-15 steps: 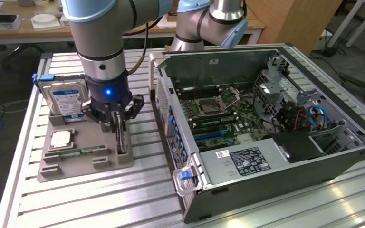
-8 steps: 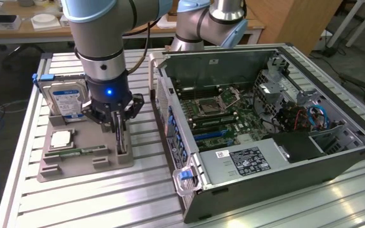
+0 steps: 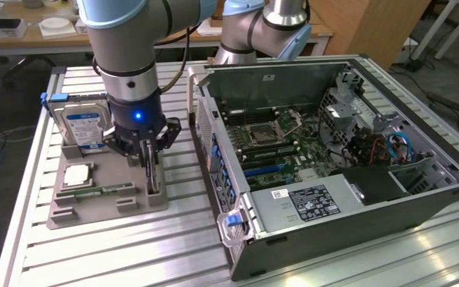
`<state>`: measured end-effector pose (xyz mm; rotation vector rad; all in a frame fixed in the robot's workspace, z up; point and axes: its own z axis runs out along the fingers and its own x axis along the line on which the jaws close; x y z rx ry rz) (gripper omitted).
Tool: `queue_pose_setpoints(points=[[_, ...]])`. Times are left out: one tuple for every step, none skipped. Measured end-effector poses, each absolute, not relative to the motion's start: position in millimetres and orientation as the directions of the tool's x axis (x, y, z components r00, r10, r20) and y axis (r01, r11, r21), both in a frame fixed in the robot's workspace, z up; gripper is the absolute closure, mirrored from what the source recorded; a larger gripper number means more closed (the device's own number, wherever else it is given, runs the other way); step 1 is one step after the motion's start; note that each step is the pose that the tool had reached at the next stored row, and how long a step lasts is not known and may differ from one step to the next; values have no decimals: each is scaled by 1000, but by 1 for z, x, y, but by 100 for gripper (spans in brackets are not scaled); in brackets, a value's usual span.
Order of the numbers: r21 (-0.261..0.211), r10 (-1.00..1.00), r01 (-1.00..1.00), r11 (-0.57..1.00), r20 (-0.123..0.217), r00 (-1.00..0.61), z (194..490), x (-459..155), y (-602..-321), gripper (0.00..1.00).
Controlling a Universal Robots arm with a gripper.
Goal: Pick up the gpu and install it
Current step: 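Pick up the gpu and move the gpu toward the slot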
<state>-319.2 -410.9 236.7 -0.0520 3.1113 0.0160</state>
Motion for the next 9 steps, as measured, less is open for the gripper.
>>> queue_pose_setpoints(points=[[10,-33,-34,999,-30,-999,237,-319,-411,67],[10,-33,-34,999,-30,-999,237,-319,-411,67],[10,-31,-31,999,-30,-999,237,-319,-411,67],[10,-28,-28,1000,-30,-999,236,-319,-411,67],[10,-23,-24,1000,-30,-999,236,-319,-411,67],[10,-19,-20,1000,-30,-999,236,-319,-411,67],[10,-14,-15,1000,-30,-999,236,-319,-411,67],[10,-10,-11,1000,-30,-999,236,-319,-411,67],[10,-7,-7,1000,-30,-1000,236,-319,-411,67]])
